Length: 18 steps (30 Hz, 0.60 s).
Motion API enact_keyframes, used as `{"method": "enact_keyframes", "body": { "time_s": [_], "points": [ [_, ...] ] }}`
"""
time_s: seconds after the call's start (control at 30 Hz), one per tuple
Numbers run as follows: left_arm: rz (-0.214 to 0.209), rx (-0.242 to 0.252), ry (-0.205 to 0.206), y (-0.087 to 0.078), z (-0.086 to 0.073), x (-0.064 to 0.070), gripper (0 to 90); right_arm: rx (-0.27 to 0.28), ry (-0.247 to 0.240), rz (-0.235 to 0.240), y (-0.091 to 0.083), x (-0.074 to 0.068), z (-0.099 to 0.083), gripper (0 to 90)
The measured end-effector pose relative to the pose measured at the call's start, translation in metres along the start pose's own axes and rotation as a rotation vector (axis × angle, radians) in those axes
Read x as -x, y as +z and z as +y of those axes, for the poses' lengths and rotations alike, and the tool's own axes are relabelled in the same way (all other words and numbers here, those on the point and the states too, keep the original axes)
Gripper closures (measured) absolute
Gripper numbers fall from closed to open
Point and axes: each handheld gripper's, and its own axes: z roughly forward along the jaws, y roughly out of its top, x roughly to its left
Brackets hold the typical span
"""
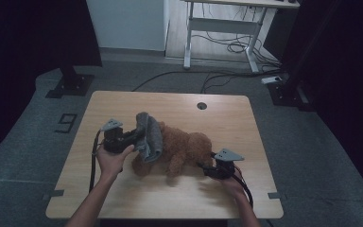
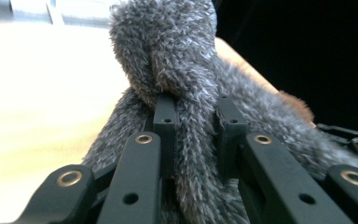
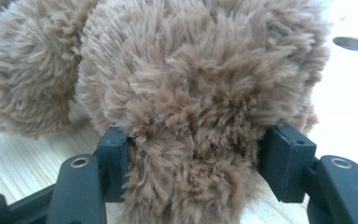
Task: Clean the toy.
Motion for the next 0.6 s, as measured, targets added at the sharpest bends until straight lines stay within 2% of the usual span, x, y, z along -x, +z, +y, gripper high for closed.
{"method": "enact_keyframes", "body": {
  "time_s": [0.1, 0.2, 0.27, 0.37, 0.4, 0.43, 0.53, 0.57, 0.6],
  "points": [
    [-0.012, -0.011, 0.058, 0.013, 0.014, 0.023, 74.4, -0.001, 0.004, -0.003, -0.001, -0.001, -0.001, 37.1],
    [-0.029, -0.049, 0.106, 0.038, 0.022, 0.047, 74.4, 0.003, -0.003, -0.007, -0.001, -0.002, -0.002, 37.7],
    [-0.057, -0.075, 0.117, 0.059, 0.026, 0.063, 74.3, 0.005, -0.004, -0.009, 0.000, -0.002, -0.003, 37.8],
    [-0.135, -0.141, 0.102, 0.093, 0.025, 0.082, 73.7, 0.006, -0.002, -0.006, 0.000, -0.001, -0.003, 37.8],
    [-0.138, -0.163, 0.116, 0.103, 0.023, 0.089, 73.6, 0.005, 0.001, -0.004, 0.000, -0.001, -0.004, 37.8],
    [-0.127, -0.189, 0.140, 0.113, 0.021, 0.095, 73.7, 0.007, 0.008, -0.002, 0.000, 0.000, -0.004, 37.9],
    [-0.053, -0.254, 0.208, 0.134, 0.008, 0.103, 74.0, 0.004, 0.016, -0.001, 0.000, 0.000, -0.005, 38.1],
    [-0.034, -0.259, 0.222, 0.136, 0.003, 0.102, 74.1, -0.003, 0.015, -0.004, 0.000, 0.000, -0.005, 38.4],
    [-0.035, -0.257, 0.215, 0.137, 0.001, 0.099, 74.2, -0.011, 0.015, -0.009, 0.000, 0.000, -0.006, 38.5]
  ]
}}
